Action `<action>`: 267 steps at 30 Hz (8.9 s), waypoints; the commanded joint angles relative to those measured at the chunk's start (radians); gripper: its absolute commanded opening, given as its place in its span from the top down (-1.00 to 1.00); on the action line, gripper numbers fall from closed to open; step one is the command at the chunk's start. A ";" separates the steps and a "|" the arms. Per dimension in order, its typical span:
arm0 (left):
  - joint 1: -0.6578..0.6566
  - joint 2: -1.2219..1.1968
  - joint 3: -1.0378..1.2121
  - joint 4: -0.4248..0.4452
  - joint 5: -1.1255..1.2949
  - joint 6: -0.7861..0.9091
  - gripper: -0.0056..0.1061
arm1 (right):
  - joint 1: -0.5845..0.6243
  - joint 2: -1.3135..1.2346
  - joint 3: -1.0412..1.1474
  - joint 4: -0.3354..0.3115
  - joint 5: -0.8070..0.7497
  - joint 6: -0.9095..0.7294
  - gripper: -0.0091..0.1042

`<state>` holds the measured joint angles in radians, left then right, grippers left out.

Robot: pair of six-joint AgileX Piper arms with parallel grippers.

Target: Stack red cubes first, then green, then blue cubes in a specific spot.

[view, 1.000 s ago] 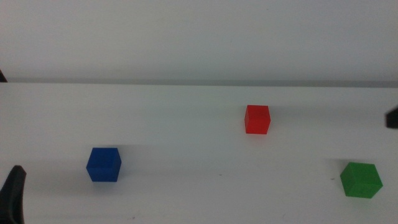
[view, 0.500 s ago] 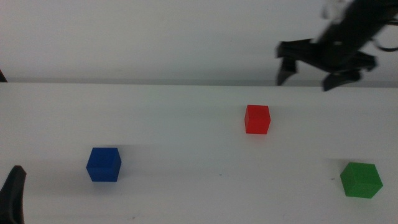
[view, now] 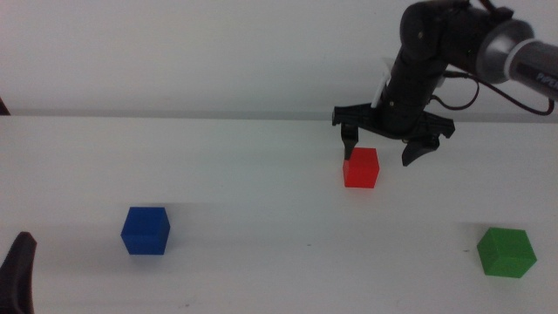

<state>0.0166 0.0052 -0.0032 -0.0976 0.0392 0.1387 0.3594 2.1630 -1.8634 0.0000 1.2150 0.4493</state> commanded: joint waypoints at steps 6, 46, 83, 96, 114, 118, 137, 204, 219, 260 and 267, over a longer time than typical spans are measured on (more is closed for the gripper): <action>0.004 -0.042 0.040 -0.005 -0.005 -0.004 -0.78 | 0.001 0.037 -0.008 -0.055 -0.077 0.014 -0.64; 0.004 -0.042 0.040 -0.005 -0.005 -0.004 -0.78 | 0.020 0.154 -0.008 -0.087 -0.240 0.038 -0.21; 0.004 -0.042 0.040 -0.005 -0.005 -0.004 -0.78 | 0.356 0.035 0.118 -0.186 -0.111 0.311 0.63; 0.004 -0.042 0.040 -0.005 -0.005 -0.004 -0.78 | 0.356 0.035 0.135 -0.199 -0.133 0.347 0.63; 0.004 -0.042 0.040 -0.005 -0.005 -0.004 -0.78 | 0.358 0.037 0.135 -0.212 -0.091 0.372 0.63; 0.004 -0.042 0.040 -0.005 -0.005 -0.004 -0.78 | 0.358 0.050 0.135 -0.213 -0.108 0.372 0.63; 0.004 -0.042 0.040 -0.005 -0.005 -0.004 -0.78 | 0.360 0.090 0.135 -0.192 -0.117 0.385 0.63; 0.004 -0.042 0.040 0.002 -0.005 -0.007 -0.78 | -0.382 -0.507 0.840 -0.024 -0.235 -0.406 -0.54; 0.004 -0.042 0.040 0.002 -0.005 -0.007 -0.78 | -0.378 -0.446 0.842 -0.043 -0.299 -0.394 -0.54; 0.004 -0.042 0.040 -0.008 -0.005 -0.005 -0.78 | 0.143 -0.261 0.216 -0.131 0.022 0.148 0.57; 0.004 -0.042 0.040 -0.008 -0.005 -0.005 -0.78 | 0.263 -0.108 0.051 -0.128 0.072 0.148 0.57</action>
<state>0.0166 0.0052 -0.0032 -0.0976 0.0392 0.1387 0.6037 2.0372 -1.7854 -0.1238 1.2060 0.5916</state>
